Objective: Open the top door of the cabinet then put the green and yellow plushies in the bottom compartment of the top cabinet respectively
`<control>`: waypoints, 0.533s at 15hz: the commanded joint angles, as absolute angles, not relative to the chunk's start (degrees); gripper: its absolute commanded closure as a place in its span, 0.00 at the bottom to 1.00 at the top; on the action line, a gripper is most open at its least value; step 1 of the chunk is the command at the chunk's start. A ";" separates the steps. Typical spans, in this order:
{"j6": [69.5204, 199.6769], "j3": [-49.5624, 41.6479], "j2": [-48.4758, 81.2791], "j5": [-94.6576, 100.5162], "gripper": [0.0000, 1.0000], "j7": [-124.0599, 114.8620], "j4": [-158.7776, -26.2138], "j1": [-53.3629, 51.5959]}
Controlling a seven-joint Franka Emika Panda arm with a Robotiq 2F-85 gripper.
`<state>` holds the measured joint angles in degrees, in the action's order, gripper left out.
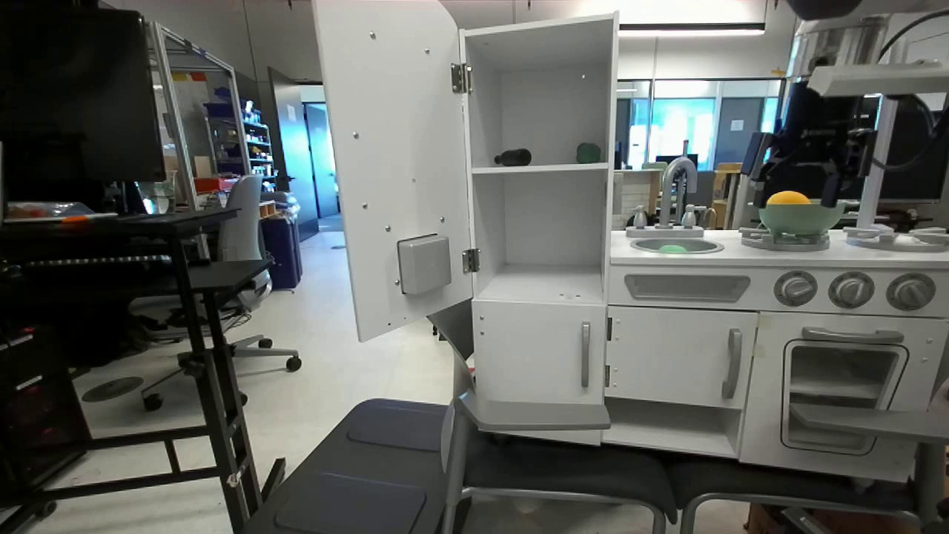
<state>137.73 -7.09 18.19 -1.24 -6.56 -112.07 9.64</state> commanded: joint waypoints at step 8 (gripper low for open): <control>132.50 -5.17 43.25 -5.87 0.00 -10.60 -76.59 8.50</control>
